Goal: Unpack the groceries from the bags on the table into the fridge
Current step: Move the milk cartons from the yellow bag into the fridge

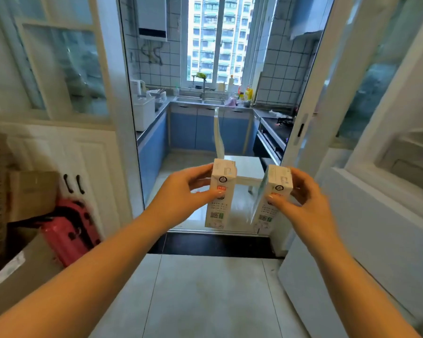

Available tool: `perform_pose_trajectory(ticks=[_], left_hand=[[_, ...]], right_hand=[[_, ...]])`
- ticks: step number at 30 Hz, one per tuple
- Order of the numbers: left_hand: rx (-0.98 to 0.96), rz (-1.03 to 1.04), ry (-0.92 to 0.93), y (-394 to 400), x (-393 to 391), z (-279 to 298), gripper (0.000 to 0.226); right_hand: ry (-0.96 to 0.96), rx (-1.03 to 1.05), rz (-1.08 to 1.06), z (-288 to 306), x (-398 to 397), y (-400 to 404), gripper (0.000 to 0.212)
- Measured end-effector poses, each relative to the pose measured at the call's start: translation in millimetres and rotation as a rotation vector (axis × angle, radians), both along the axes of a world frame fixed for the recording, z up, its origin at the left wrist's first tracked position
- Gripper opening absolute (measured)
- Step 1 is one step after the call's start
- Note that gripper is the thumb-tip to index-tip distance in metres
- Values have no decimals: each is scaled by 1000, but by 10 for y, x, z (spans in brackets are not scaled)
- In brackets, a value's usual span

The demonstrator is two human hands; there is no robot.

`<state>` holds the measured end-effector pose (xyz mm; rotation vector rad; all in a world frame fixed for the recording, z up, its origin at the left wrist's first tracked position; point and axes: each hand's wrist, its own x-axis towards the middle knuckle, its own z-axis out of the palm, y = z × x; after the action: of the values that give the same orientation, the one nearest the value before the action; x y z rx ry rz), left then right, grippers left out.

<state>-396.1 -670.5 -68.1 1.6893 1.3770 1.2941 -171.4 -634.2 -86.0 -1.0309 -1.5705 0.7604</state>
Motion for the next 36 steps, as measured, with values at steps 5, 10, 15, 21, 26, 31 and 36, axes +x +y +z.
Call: perform_pose_trajectory(ticks=[5,10,15,21,26,31,36], left_hand=[[30,-135,-27,1226,149,-20,49],[72,-299,-12,2555,480,7,49],[79,-519,2,3639,1037,89,48],[56,-742,-13,4554,1910,72,45],[82,-838,-42,5115,2825,138,39],[120,-893,-102,5571,3941,286,38],[133,-946,-170,5937,4965,368,40]], right_hand=[[-29,28,-127,-15,232,910,56],[-33,42,-309,37,494,1790,56],[-2,44,-528,195,892,2394,51],[5,24,-765,247,1548,2832,54],[63,70,-882,336,2290,3265,56],[90,138,-923,487,3203,3681,60],[66,165,-975,602,4090,4010,62]])
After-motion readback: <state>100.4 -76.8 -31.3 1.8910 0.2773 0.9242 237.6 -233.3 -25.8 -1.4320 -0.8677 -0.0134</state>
